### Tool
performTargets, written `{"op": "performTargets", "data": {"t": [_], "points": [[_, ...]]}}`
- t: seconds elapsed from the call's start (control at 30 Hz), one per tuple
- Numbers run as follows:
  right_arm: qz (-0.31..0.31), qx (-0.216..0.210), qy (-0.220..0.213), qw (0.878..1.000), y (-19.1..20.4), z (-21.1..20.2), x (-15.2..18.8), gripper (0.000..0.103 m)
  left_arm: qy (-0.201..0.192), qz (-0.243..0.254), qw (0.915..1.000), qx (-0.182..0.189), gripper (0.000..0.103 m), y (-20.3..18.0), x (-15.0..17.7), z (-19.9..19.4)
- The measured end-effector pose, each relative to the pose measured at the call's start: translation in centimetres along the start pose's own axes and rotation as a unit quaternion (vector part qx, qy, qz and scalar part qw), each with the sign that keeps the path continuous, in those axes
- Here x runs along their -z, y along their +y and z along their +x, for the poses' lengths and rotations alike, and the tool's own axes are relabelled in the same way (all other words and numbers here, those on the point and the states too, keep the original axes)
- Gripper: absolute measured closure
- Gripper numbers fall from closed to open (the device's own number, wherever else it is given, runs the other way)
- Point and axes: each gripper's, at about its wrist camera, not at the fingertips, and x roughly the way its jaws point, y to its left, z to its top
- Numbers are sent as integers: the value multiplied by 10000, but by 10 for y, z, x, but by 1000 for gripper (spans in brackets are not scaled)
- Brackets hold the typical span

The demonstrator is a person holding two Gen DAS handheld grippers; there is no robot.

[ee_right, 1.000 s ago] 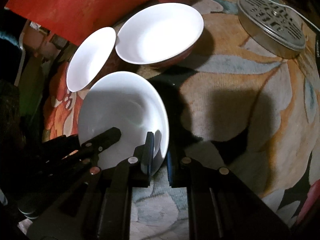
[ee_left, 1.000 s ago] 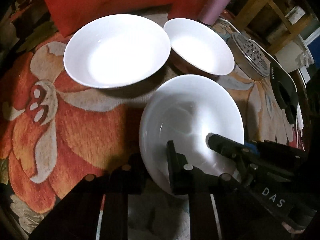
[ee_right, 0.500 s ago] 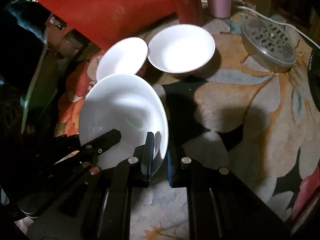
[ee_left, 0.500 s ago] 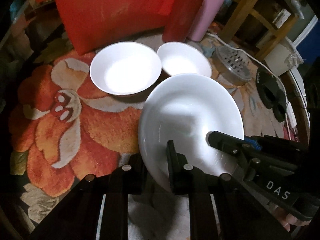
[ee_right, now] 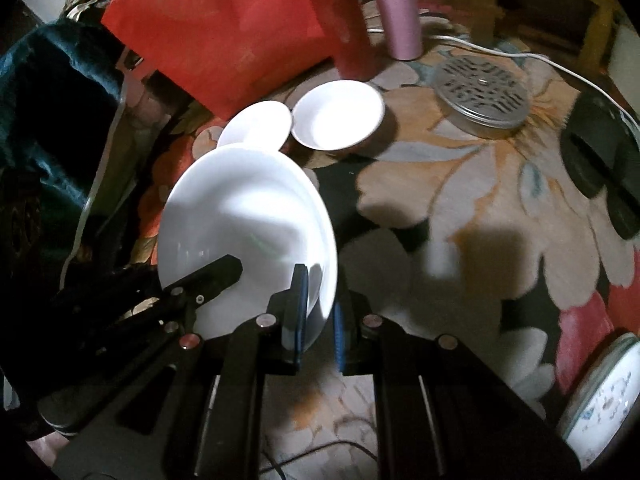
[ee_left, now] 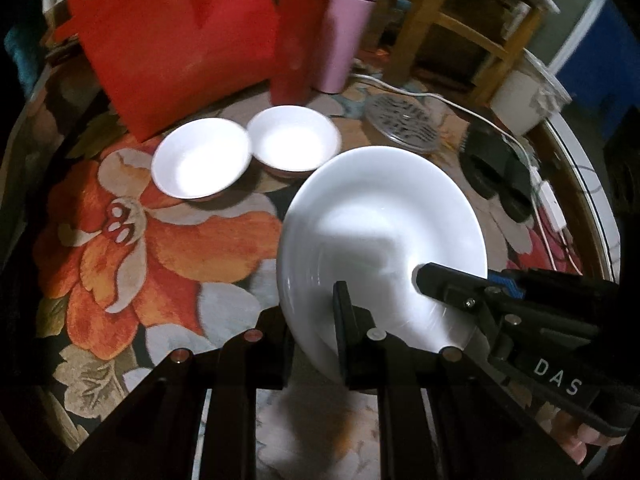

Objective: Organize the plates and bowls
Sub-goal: 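Carry the white bowl with both grippers toward the bear plate stack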

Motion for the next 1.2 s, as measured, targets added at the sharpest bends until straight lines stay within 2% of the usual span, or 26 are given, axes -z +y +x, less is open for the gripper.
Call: {"op": "performTargets", "data": {"t": [0.33, 0.63, 1.03, 1.2], "points": [[541, 230, -60, 9983, -57, -44, 31, 91, 174, 547, 9980, 276, 87, -80, 4, 5], [1102, 422, -171, 9929, -119, -80, 56, 91, 361, 1017, 9924, 589, 87, -157, 8, 21], [1944, 740, -359, 9775, -208, -127, 103, 91, 648, 1632, 9789, 1049, 87, -269, 30, 44], [2296, 848, -402, 9688, -240, -145, 127, 91, 810, 2002, 9691, 1189, 87, -312, 41, 52]]}}
